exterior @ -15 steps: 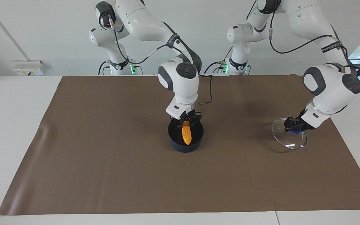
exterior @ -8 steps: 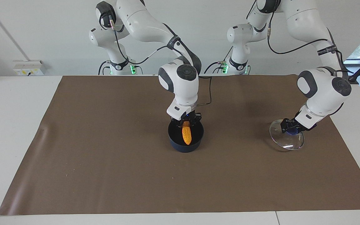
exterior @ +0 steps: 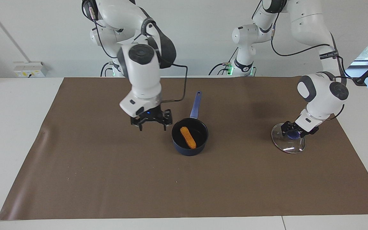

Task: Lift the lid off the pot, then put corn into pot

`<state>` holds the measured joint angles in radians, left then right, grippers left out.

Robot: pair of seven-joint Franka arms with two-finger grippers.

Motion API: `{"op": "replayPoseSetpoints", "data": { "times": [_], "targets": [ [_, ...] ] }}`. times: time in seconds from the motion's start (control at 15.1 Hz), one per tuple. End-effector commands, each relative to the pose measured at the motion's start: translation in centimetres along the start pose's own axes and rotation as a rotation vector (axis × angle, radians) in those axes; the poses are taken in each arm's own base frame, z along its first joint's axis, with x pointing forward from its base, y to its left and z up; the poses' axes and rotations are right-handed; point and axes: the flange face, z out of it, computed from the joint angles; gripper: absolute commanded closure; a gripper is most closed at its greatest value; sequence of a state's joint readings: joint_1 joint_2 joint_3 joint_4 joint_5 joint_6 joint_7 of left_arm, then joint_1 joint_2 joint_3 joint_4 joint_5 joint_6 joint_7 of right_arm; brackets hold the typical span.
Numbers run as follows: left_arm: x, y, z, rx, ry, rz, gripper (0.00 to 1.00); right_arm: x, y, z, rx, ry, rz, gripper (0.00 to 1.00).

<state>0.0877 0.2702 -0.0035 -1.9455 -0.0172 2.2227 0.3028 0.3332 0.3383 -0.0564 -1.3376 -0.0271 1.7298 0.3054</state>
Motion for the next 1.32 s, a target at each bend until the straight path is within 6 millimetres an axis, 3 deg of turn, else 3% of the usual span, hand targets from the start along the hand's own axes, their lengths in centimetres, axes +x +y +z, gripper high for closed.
{"op": "replayPoseSetpoints", "data": {
  "times": [0.0,0.07,0.26,0.4,0.46,0.6,0.79,0.86,0.93,1.12,1.26],
  "targets": [
    [0.8,1.3,-5.6,0.018,0.002,0.014,0.00,-1.6,6.5,-4.3,-0.002,-0.029,-0.020,0.00],
    [1.3,2.0,-8.2,0.014,-0.014,-0.013,0.00,-2.1,8.5,-5.5,0.001,-0.028,-0.032,0.00],
    [0.5,3.5,-16.7,0.005,-0.073,-0.081,0.00,-3.9,14.6,-3.5,0.001,-0.126,-0.048,0.00],
    [-1.6,4.8,-20.6,0.010,-0.060,-0.111,0.00,-5.3,15.7,-3.0,0.003,-0.149,-0.069,0.00],
    [-2.3,5.7,-21.6,0.009,-0.073,-0.137,0.00,-5.3,16.1,-3.1,-0.004,-0.148,-0.071,0.00],
    [-3.6,6.4,-23.0,0.009,-0.085,-0.144,0.00,-5.3,16.7,-3.8,-0.004,-0.124,-0.060,0.00],
    [-6.6,7.3,-22.1,0.002,-0.145,-0.142,0.00,-5.0,18.5,-5.6,-0.010,-0.083,-0.070,0.00],
    [-6.7,7.7,-21.4,0.003,-0.145,-0.144,0.00,-6.3,18.7,-6.5,-0.008,-0.080,-0.080,0.00],
    [-6.4,7.8,-21.4,0.006,-0.125,-0.154,0.00,-7.4,18.8,-5.4,-0.006,-0.109,-0.086,0.00],
    [-5.2,9.7,-23.4,0.007,-0.125,-0.123,0.00,-8.0,19.2,-5.2,-0.004,-0.117,-0.084,0.00],
    [-5.1,9.8,-23.4,0.007,-0.133,-0.130,0.00,-8.6,18.7,-4.8,-0.002,-0.123,-0.094,0.00]
  ]
}}
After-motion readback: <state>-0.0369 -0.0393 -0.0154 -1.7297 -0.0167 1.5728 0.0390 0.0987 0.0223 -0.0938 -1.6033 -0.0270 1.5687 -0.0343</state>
